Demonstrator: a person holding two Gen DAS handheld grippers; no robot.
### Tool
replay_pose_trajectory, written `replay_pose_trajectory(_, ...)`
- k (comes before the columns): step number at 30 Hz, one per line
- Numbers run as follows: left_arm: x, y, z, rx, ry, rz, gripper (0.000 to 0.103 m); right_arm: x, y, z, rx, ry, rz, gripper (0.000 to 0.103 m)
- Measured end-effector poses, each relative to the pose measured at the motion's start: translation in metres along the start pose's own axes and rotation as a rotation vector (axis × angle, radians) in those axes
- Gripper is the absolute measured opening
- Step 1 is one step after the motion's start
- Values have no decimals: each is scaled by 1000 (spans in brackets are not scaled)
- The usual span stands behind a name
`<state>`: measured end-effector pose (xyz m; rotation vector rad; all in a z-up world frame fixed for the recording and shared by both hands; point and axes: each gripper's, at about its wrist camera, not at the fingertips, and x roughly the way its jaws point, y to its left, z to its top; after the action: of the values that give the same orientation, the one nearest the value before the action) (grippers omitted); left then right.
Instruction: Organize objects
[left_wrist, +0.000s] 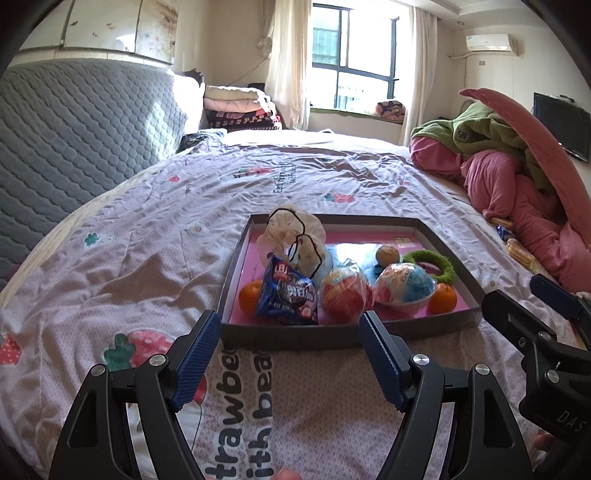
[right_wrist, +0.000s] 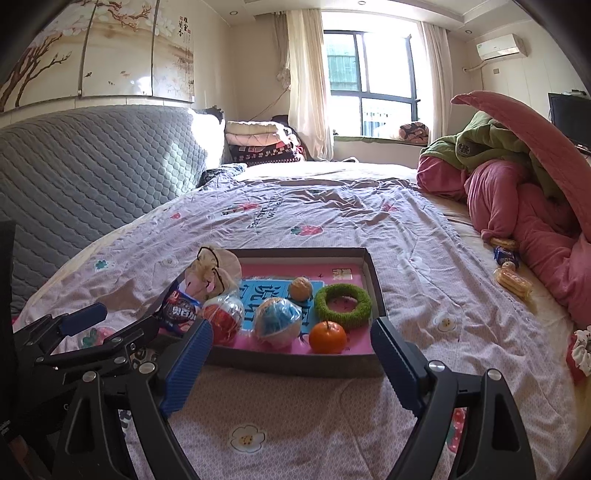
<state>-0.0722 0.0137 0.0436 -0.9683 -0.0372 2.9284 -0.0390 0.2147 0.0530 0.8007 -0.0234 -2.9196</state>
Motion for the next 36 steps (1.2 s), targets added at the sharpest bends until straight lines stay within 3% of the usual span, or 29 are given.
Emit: replay_pose_trajectory(36,-17,-1,-55,5,92,28,78,-19,5,-45,32,68,11,87)
